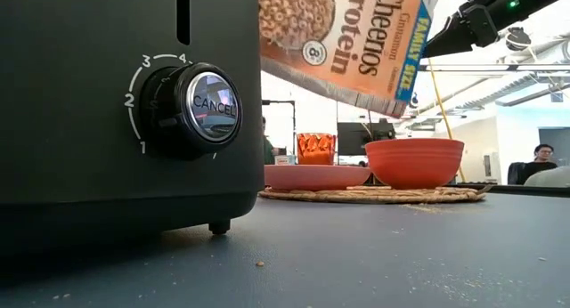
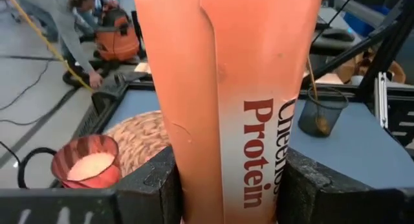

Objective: Arrange a breakfast setting
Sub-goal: Pour the cereal from the cereal box into the red bowl

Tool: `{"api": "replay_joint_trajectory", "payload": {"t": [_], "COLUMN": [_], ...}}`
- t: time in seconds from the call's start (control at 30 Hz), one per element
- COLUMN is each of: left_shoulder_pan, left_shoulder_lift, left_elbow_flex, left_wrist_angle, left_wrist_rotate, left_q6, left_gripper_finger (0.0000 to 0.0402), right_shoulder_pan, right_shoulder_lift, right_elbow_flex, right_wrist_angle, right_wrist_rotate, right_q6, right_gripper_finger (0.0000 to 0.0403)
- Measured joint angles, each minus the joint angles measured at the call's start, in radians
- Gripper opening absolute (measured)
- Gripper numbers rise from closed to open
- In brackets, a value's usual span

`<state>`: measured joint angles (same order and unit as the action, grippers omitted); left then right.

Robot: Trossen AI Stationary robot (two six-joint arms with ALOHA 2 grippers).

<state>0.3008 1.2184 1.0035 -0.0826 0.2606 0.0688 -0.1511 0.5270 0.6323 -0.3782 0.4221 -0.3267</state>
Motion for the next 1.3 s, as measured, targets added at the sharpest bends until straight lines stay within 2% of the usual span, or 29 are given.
{"api": "replay_joint_trajectory", "payload": {"t": [0.13, 0.53, 0.7, 0.87, 1.07, 1.3], "left_shoulder_pan": [-0.001, 0.000, 0.000, -0.003, -0.003, -0.004], "left_shoulder_lift": [0.039, 0.029, -0.016, 0.030, -0.007, 0.029], "left_elbow_flex": [-0.003, -0.002, 0.000, -0.003, -0.002, -0.003], "left_wrist_angle": [-0.030, -0.029, -0.001, -0.037, -0.004, -0.034], "left_wrist_rotate": [0.002, 0.000, 0.000, 0.001, -0.001, 0.001], "left_q6": [-0.036, -0.040, 0.001, -0.048, -0.006, -0.044], "left_gripper_finger": [0.0177, 0.0177, 0.0177, 0.0177, 0.0177, 0.0177], "right_shoulder_pan": [0.000, 0.000, 0.000, 0.000, 0.000, 0.000], "right_shoulder_lift": [0.000, 0.000, 0.000, 0.000, 0.000, 0.000], "right_elbow_flex": [0.000, 0.000, 0.000, 0.000, 0.000, 0.000], "right_wrist_angle": [-0.002, 0.000, 0.000, -0.001, 0.000, -0.001], "right_wrist_rotate": [0.000, 0.000, 0.000, 0.000, -0.002, -0.002], "right_q6": [0.000, 0.000, 0.000, 0.000, 0.000, -0.001], "right_gripper_finger": [0.0215, 0.0215, 0.0215, 0.0215, 0.0215, 0.0215]}}
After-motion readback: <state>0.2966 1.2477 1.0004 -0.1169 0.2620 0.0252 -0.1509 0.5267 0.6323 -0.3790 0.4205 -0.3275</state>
